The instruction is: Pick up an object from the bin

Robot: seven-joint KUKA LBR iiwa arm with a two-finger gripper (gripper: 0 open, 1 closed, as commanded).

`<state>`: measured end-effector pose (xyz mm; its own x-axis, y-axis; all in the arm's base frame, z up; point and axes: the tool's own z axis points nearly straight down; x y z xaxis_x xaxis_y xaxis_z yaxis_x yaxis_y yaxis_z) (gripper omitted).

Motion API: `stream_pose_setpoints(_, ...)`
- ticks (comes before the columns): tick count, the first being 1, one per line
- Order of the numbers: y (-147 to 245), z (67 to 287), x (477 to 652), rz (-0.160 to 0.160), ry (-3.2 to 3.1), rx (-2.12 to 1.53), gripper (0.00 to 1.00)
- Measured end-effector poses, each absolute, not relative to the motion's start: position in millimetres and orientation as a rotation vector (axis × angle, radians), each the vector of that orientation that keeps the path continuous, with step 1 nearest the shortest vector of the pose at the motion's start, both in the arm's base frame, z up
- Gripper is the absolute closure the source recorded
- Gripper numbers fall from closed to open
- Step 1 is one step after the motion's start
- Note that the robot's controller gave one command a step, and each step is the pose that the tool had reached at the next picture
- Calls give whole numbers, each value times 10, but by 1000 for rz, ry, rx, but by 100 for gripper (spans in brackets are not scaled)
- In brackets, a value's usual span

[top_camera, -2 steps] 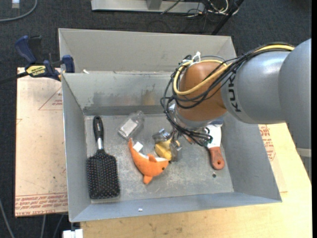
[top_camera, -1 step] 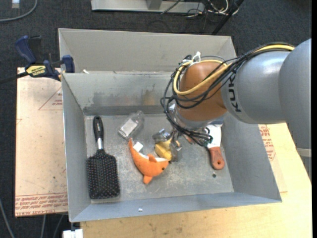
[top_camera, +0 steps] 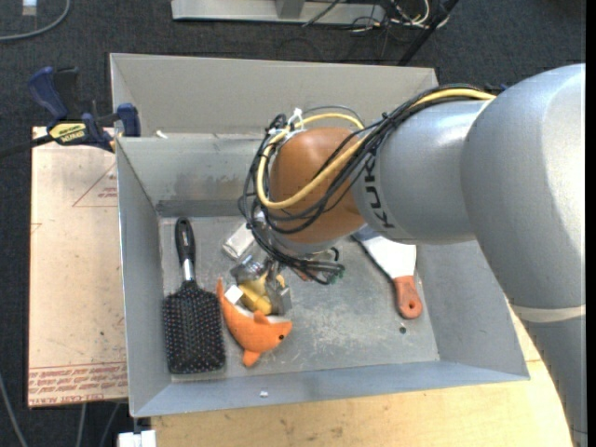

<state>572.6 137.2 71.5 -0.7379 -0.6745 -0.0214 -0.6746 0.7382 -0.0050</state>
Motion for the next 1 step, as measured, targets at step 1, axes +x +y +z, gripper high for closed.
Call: stream_pose_setpoints(1,1370,715,5726,5,2909,-1127,100)
